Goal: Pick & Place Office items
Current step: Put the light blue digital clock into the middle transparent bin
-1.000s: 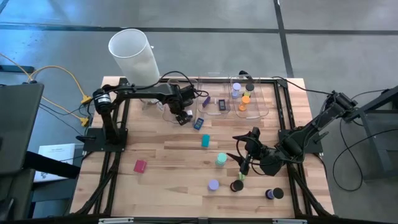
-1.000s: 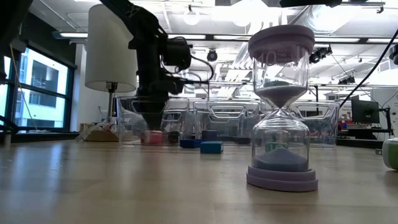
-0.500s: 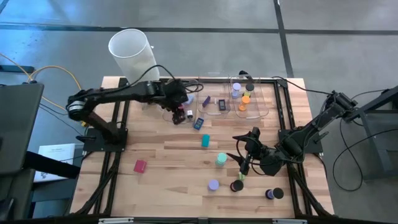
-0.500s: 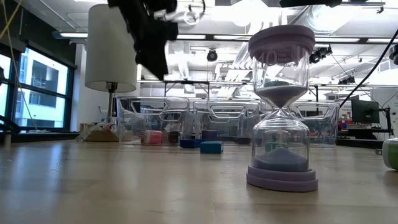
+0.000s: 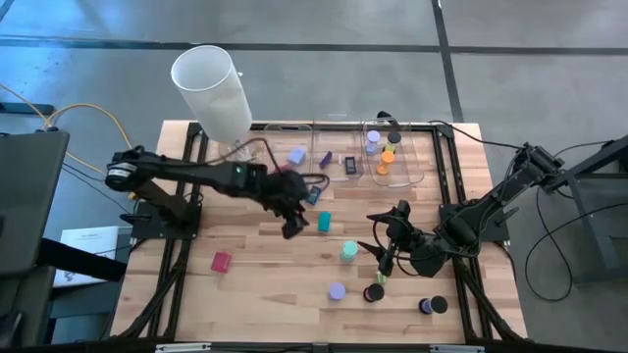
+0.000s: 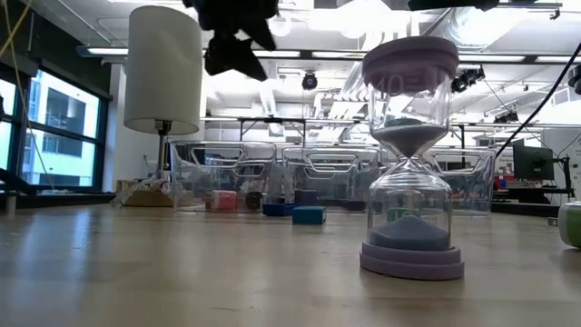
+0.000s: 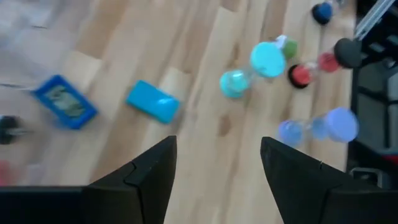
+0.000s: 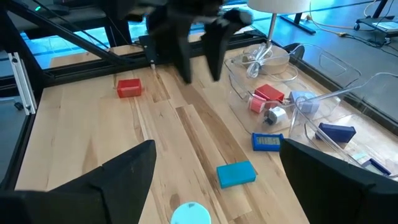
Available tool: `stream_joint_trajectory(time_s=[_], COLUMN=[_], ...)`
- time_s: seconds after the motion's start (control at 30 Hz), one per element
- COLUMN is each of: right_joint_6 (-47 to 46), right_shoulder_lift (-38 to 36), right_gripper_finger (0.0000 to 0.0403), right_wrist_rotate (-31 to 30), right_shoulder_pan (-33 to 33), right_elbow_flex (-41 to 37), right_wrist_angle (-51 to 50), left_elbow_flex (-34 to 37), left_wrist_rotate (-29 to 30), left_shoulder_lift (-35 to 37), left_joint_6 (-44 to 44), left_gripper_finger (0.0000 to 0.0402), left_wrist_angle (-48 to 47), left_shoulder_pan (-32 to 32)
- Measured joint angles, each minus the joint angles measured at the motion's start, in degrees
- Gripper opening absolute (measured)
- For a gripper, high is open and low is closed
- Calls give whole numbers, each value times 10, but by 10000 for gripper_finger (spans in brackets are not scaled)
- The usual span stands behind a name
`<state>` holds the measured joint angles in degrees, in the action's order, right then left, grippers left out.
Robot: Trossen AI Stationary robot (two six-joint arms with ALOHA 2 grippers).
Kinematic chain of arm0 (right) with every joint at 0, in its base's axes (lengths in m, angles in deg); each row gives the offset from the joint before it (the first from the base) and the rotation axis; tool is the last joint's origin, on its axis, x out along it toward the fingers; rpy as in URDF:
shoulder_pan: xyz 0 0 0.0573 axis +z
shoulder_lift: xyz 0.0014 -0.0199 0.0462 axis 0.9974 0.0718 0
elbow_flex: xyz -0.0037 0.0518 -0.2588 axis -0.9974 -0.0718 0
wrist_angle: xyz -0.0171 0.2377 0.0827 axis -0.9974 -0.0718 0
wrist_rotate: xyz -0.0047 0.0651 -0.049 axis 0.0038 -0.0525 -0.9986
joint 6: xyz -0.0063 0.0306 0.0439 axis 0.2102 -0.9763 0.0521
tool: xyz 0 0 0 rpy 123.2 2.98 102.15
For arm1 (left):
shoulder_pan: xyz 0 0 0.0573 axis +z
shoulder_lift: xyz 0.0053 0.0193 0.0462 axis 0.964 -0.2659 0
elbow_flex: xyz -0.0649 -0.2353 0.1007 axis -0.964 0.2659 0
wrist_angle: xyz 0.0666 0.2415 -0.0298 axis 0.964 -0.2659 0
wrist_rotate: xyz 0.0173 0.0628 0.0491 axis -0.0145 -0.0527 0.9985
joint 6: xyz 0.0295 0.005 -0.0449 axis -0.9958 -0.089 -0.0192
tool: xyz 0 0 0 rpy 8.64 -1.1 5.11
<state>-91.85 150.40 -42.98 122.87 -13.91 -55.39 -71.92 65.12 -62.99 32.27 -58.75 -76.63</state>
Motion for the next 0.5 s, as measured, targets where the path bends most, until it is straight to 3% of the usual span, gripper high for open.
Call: stream_joint_trajectory(time_s=[0.1,0.2,0.37,0.5], right_joint_6=[0,0,0,1], right_shoulder_lift=[0,0,0,0], right_gripper_finger=[332,332,332,332], right_wrist_rotate=[0,0,0,0], right_shoulder_pan=[0,0,0,0], right_elbow_flex=[0,0,0,0], right_wrist_angle=[0,0,0,0], left_elbow_flex=[0,0,0,0], left_wrist_rotate=[13,27,69,143], left_shoulder_lift=[-25,-52,-90,-109], left_joint_6=[36,2,-201,-383], left_gripper_finger=[226,226,226,226], left_wrist_angle=[34,59,65,66], left_shoulder_pan=[-27,-52,-80,-92])
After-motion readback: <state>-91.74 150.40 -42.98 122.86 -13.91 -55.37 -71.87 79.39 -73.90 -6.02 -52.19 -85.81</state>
